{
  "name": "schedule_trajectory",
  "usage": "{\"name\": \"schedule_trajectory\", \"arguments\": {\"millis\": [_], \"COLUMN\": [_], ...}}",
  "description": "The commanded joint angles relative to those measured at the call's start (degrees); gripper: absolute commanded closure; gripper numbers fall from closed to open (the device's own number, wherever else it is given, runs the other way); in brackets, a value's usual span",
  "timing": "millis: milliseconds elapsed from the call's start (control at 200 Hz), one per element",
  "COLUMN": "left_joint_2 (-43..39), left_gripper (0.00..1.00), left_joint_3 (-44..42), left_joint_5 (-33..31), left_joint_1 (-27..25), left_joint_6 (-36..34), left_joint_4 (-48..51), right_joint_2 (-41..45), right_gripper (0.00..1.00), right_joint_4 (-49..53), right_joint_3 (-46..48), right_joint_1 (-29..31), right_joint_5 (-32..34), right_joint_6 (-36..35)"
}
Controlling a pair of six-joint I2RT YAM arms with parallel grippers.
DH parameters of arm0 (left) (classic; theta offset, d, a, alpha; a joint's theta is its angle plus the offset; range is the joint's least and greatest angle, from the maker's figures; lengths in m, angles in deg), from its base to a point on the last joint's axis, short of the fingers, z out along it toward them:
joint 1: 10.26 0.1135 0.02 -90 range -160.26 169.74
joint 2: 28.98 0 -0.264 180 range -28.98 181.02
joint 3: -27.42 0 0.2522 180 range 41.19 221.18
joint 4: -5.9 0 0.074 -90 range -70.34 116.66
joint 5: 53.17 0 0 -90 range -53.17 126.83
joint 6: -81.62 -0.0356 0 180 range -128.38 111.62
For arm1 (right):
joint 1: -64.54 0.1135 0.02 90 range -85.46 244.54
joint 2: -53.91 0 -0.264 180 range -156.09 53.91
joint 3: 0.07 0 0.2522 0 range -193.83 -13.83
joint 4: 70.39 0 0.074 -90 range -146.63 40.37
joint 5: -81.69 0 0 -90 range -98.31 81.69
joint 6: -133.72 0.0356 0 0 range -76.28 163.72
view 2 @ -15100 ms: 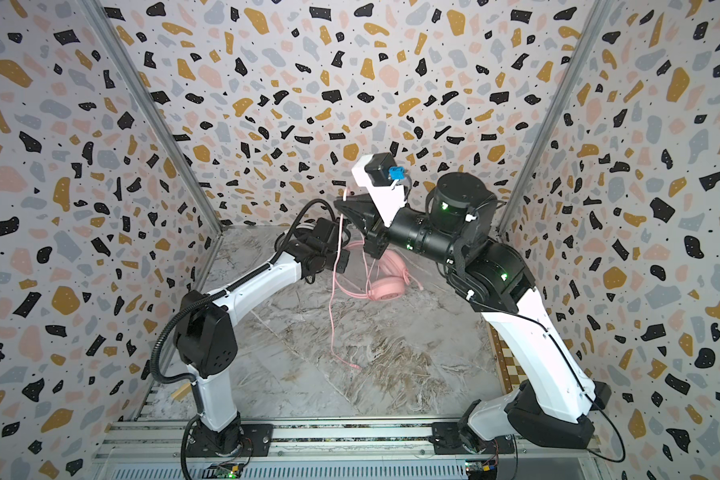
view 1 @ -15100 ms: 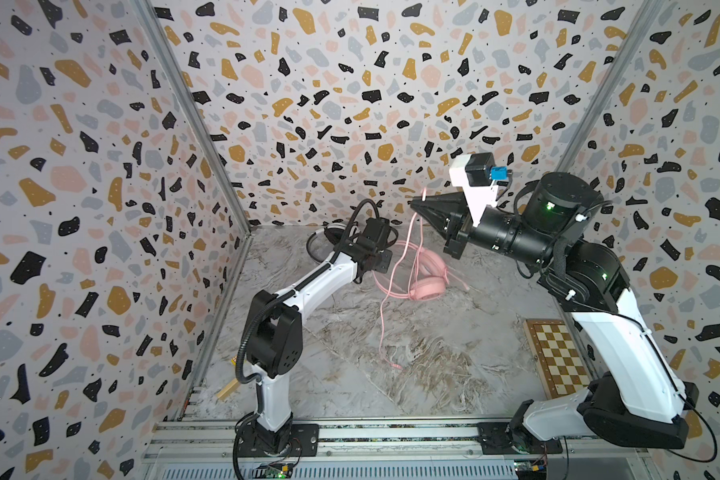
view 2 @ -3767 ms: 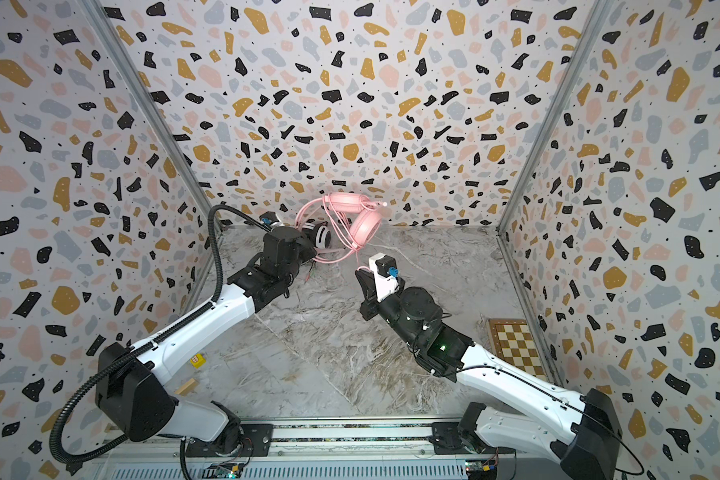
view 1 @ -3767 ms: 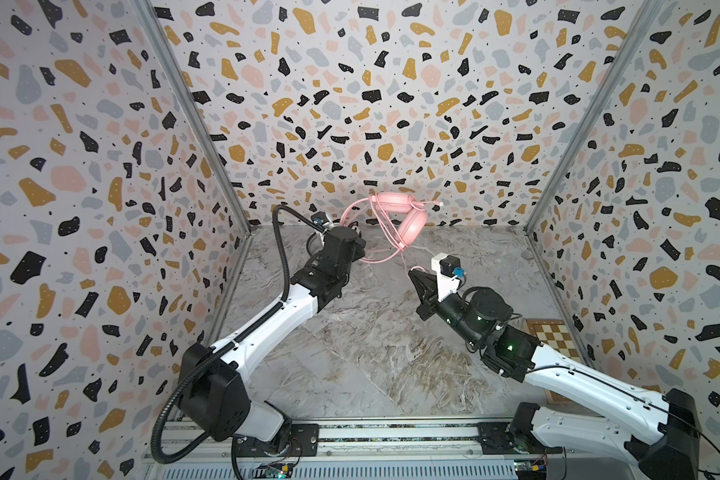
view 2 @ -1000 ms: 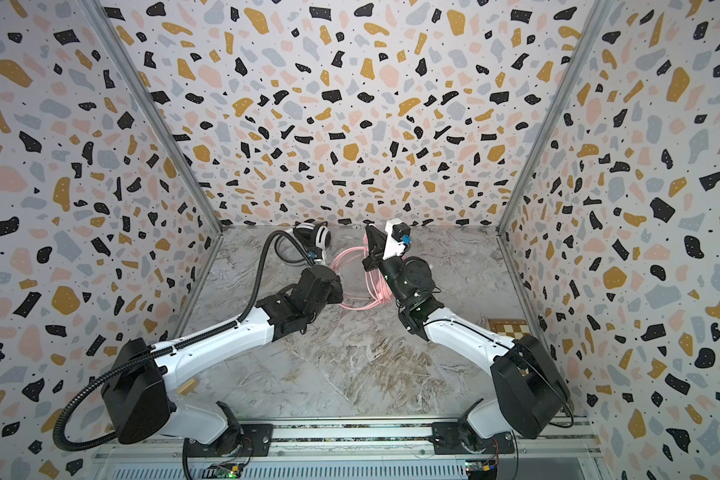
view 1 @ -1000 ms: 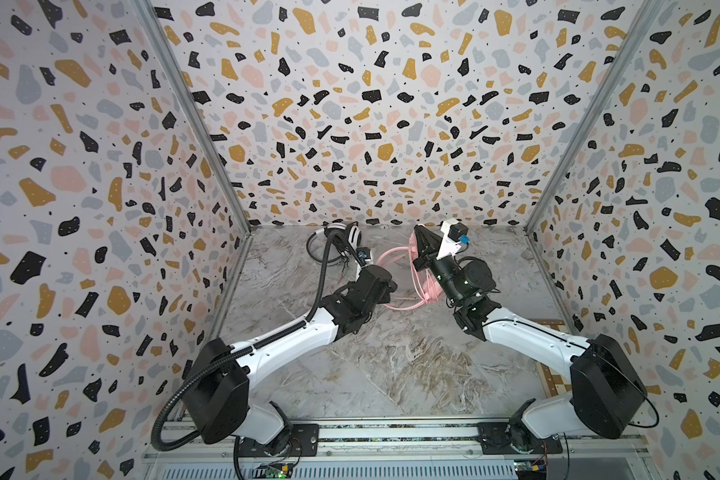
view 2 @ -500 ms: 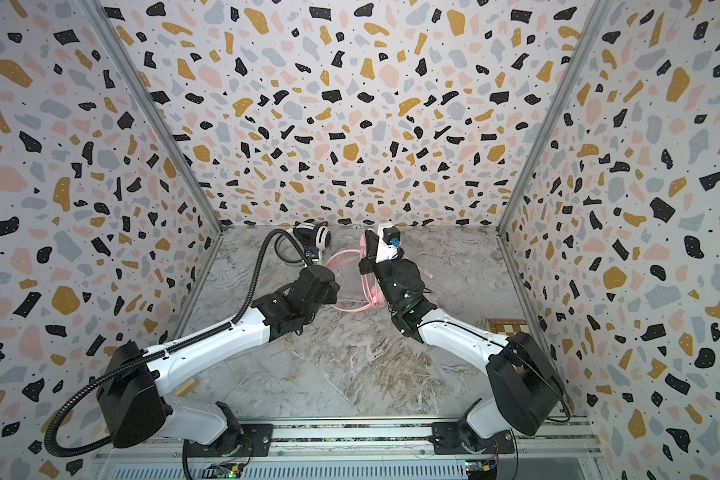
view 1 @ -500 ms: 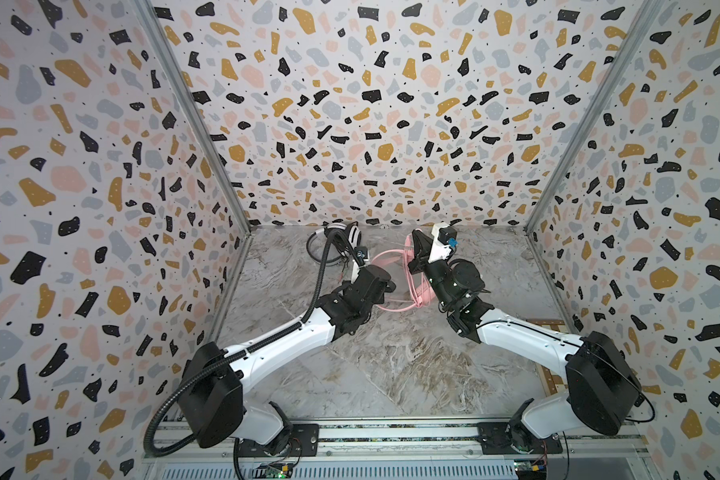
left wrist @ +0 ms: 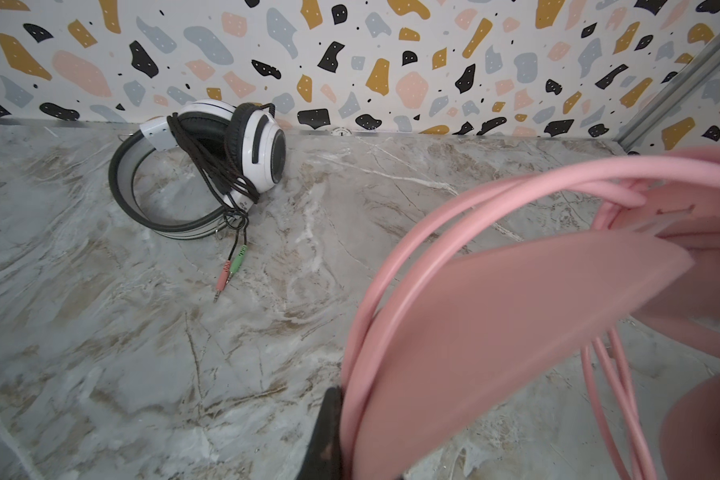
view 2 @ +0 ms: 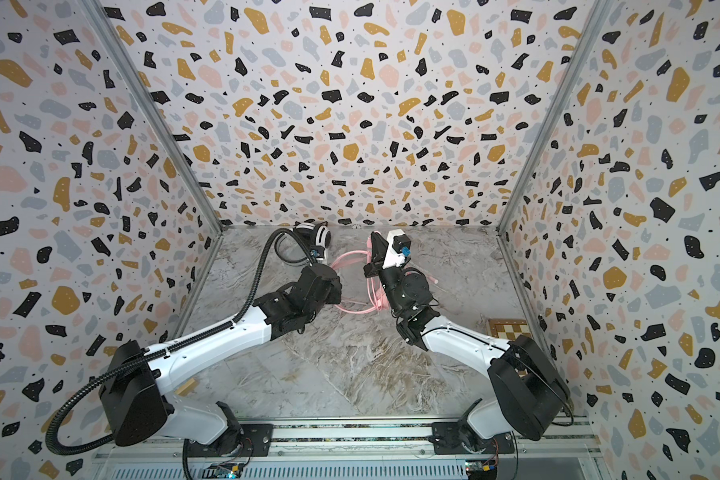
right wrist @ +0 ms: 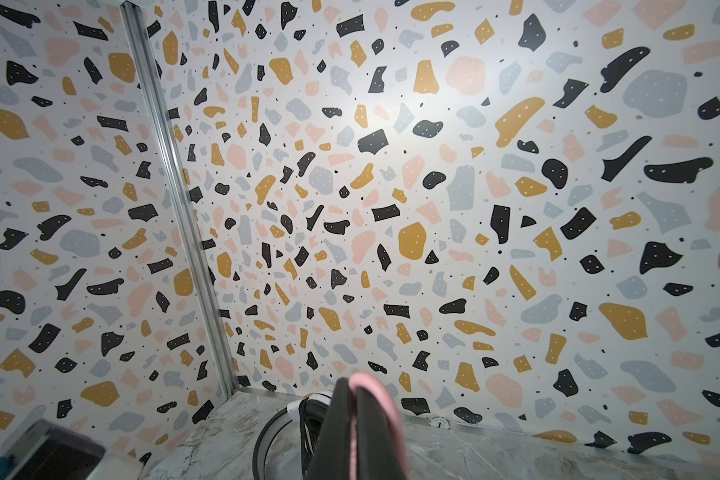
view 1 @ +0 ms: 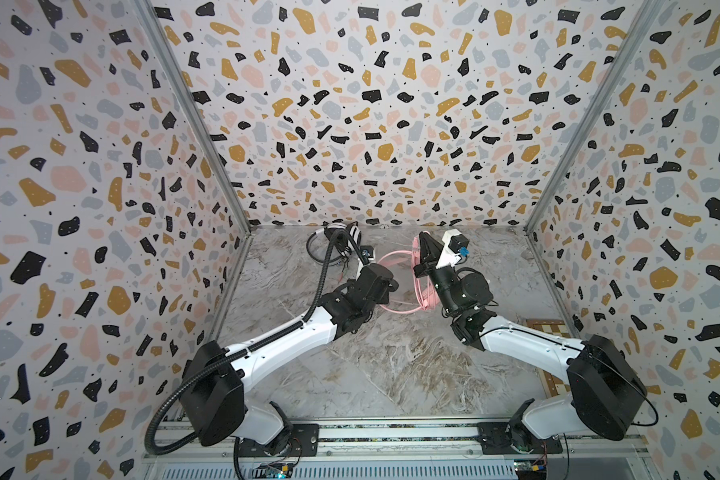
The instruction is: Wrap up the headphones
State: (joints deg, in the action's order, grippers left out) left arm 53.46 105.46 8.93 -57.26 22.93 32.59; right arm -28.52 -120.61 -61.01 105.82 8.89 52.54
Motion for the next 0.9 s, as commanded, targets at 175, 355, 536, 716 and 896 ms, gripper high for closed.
{"name": "schedule_trajectory", "arguments": {"millis": [175,355,536,716,896], "left_joint_2": [-1.7,-1.6,-1.6,-0.4,-0.4], "left_gripper": [1.00,1.00,1.00,1.00,1.00], "left_joint_3": [3.9,4.6,5.2,7.2,7.1], "left_joint_5": [0.7,-1.2,-3.7,-3.8,-3.8], "left_joint_1": [-1.5,-1.5,-0.9,-0.5,0.2], "left_joint_6": [-2.1,-3.1,-3.8,-4.4,-4.3], "left_joint_4": [-1.2,-1.3,-1.5,-1.3,-1.2], "right_joint_2": [-3.7,-2.5,1.0,1.0,0.0], "right_gripper": [1.00,1.00,0.94,0.78,0.54], "right_joint_4": [4.3,15.4,31.5,48.1,60.1], "right_joint_3": [-7.1,-8.1,-9.9,-17.0,-24.7], "right_joint_1": [-0.4,0.0,-0.1,-0.1,-0.2], "right_joint_5": [1.1,-0.8,-2.3,-5.3,-7.0], "right_joint_6": [-1.0,-0.3,1.4,4.0,3.7]}}
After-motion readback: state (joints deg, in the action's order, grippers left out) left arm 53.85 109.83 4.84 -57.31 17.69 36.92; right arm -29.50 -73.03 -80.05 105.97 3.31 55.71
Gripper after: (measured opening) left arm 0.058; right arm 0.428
